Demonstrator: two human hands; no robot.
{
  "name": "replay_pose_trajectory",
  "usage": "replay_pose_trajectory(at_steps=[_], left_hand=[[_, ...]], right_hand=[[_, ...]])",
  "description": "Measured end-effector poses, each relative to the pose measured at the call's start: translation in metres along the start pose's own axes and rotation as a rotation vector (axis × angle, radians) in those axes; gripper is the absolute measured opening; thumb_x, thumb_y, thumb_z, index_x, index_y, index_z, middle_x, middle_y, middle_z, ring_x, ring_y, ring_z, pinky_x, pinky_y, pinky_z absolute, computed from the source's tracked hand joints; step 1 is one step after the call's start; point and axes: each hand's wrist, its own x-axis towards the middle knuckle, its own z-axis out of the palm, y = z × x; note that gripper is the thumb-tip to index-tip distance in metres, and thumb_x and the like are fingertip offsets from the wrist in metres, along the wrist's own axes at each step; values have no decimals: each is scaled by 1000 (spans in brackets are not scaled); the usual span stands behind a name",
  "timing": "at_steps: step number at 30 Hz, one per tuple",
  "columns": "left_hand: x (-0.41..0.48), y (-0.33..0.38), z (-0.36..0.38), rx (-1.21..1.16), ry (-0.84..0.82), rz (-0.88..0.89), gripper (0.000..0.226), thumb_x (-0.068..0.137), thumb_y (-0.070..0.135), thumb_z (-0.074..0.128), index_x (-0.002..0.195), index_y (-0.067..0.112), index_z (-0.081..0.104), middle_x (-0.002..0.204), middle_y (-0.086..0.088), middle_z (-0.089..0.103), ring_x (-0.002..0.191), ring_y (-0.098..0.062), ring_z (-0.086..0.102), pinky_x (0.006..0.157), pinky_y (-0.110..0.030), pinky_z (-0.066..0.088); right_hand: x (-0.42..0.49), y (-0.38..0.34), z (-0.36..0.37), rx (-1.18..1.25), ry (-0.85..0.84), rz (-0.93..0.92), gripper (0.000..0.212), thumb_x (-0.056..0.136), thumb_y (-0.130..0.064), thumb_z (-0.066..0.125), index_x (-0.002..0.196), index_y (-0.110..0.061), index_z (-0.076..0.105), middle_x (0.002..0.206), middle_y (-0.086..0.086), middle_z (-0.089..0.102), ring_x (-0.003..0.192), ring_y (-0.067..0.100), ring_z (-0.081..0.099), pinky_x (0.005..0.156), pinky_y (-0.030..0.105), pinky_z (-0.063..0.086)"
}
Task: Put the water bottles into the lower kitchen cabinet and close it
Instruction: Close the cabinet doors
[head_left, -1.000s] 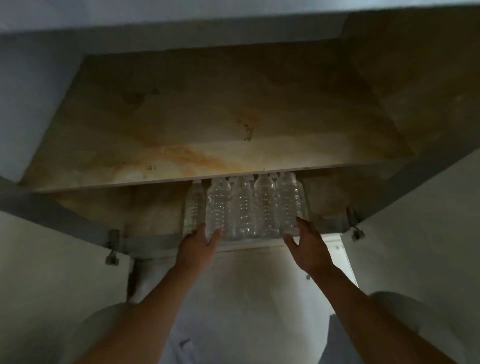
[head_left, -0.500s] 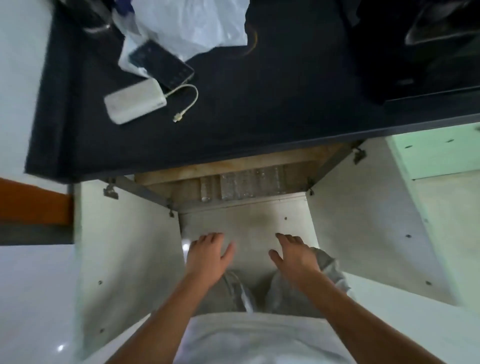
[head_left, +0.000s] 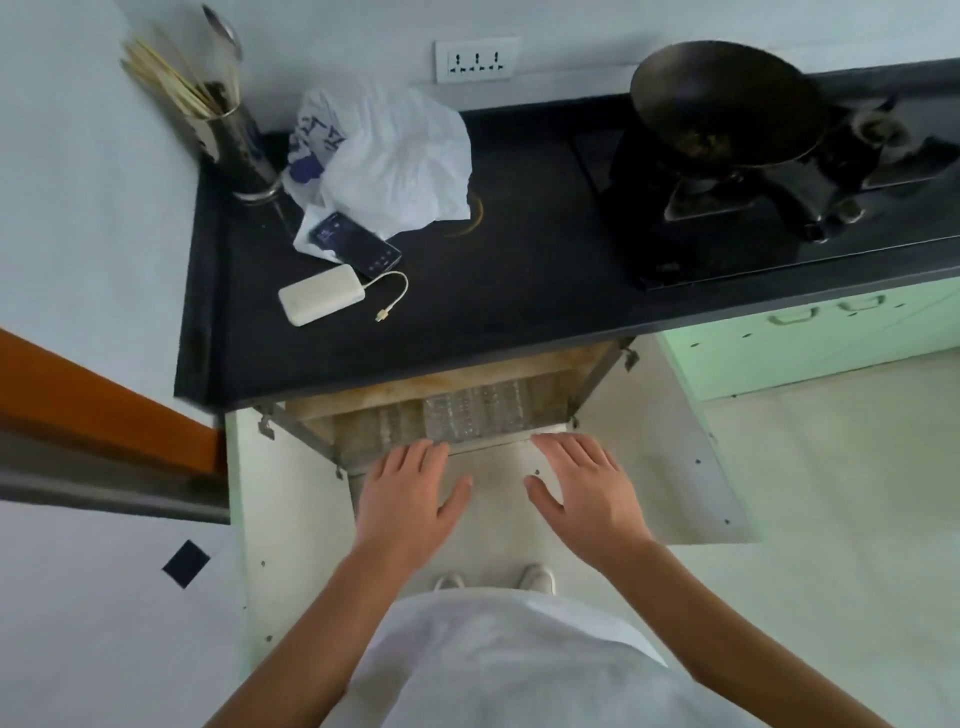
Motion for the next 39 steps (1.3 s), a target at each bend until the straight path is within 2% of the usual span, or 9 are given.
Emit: replay_pose_trajectory(at_steps=[3, 7, 9, 13, 15, 19, 23, 31, 39], left_hand=[[-1, 9, 4, -26, -34, 68, 73, 98, 63, 13, 144, 21, 51, 147, -1, 54, 134, -23, 50, 110, -42, 40], [-3, 38, 16, 97, -162, 212, 77, 98, 66, 10, 156, 21, 35, 159, -5, 40, 143, -26, 40, 117, -44, 31], [-8, 54, 17, 110, -177, 273, 78, 99, 67, 13, 154, 19, 41, 154, -8, 47, 139, -28, 47, 114, -46, 38], [-24, 85, 17, 124, -155, 406, 66, 98, 62, 30, 130, 17, 68, 127, -8, 70, 113, -27, 67, 93, -45, 56], [-30, 103, 20, 137, -144, 448, 62, 97, 60, 36, 126, 18, 70, 123, -6, 72, 109, -25, 69, 91, -44, 58], [-31, 142, 31, 149, -126, 481, 61, 97, 60, 35, 125, 18, 71, 122, -5, 72, 109, -25, 69, 91, -44, 57], [-28, 188, 44, 181, -78, 497, 60, 97, 58, 37, 122, 17, 72, 121, -4, 72, 108, -24, 69, 89, -44, 58], [-22, 266, 61, 240, -59, 401, 59, 96, 56, 37, 121, 15, 71, 116, -3, 73, 102, -23, 70, 84, -40, 58], [24, 286, 72, 224, -48, 296, 63, 97, 59, 33, 122, 15, 70, 116, -4, 73, 101, -24, 69, 83, -40, 57]], right_hand=[[-25, 1, 2, -17, 61, 83, 53, 97, -48, 49, 141, -19, 54, 141, -4, 59, 133, 20, 49, 108, 37, 43], [-67, 12, 4, -86, 80, 187, 59, 96, -55, 39, 141, -20, 55, 142, -3, 59, 134, 23, 51, 109, 39, 43], [-91, 20, 5, -99, 127, 236, 57, 94, -55, 43, 135, -20, 61, 135, -3, 64, 127, 24, 57, 104, 38, 46], [-136, 40, 19, -97, 190, 334, 54, 92, -55, 51, 131, -20, 64, 130, -3, 66, 120, 23, 60, 99, 37, 48], [-152, 52, 28, -96, 192, 392, 56, 90, -56, 53, 131, -20, 64, 131, -2, 66, 120, 24, 61, 99, 39, 50], [-174, 86, 36, -76, 185, 454, 57, 87, -55, 54, 128, -17, 65, 127, 0, 68, 116, 25, 64, 94, 39, 54], [-190, 131, 30, -91, 158, 410, 57, 86, -55, 53, 126, -17, 66, 124, 0, 69, 114, 26, 65, 94, 39, 55], [-188, 230, -4, -122, 105, 261, 61, 84, -56, 47, 127, -15, 65, 125, 5, 69, 116, 30, 64, 95, 42, 54], [-125, 272, -33, -202, 32, 64, 62, 86, -56, 38, 125, -16, 66, 128, 9, 67, 116, 32, 63, 96, 46, 54]])
